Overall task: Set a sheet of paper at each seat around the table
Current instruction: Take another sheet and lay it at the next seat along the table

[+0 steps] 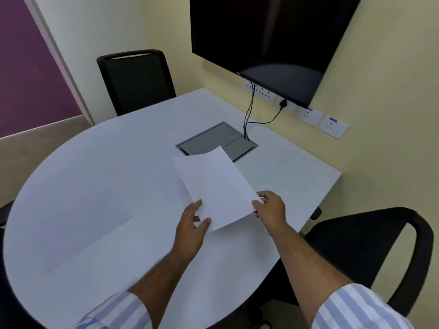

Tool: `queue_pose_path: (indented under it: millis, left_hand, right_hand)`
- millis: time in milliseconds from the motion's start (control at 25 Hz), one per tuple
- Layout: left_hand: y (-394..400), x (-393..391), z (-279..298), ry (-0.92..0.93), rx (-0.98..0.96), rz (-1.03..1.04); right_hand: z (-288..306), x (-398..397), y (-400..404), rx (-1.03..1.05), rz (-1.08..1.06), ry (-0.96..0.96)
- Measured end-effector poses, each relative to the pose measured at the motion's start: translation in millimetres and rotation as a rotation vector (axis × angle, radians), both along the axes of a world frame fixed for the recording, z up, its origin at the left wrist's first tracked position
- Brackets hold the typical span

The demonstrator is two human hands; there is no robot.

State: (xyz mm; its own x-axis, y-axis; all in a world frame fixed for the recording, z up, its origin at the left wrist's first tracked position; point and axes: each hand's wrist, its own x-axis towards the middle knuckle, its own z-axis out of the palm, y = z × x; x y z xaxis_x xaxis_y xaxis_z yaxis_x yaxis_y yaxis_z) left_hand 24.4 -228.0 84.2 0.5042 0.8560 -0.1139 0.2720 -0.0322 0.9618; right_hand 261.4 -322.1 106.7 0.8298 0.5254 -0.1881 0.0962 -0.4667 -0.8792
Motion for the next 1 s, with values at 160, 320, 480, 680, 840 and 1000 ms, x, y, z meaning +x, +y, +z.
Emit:
queue_pose_path:
  millis: [160, 320, 480, 680, 840, 1000]
  left_hand:
    - [-24, 71, -14, 0.06, -0.031, 0.017]
    - [-45, 128, -29, 0.131, -0.077, 0.076]
    - [-62, 176, -45, 0.197, -0.134, 0.083]
    - [-70, 209, -76, 0.272, -0.187, 0.052]
    - [-69, 222, -99, 0.319, -0.235, 0.011]
    - [-67, 227, -117, 0.335, -0.289, -0.014]
  right_hand:
    - [-14, 76, -11, -0.102, 0.087, -0.039]
    - [-35, 140, -14, -0.177, 0.154, -0.026]
    - [-60, 190, -19, -0.226, 0.166, 0.008]
    - [-94, 214, -26, -0.311, 0.157, 0.034]
    - [-119, 222, -29, -0.362, 0.114, 0.051]
    - [-138, 230, -35, -0.421, 0.096, 0.031]
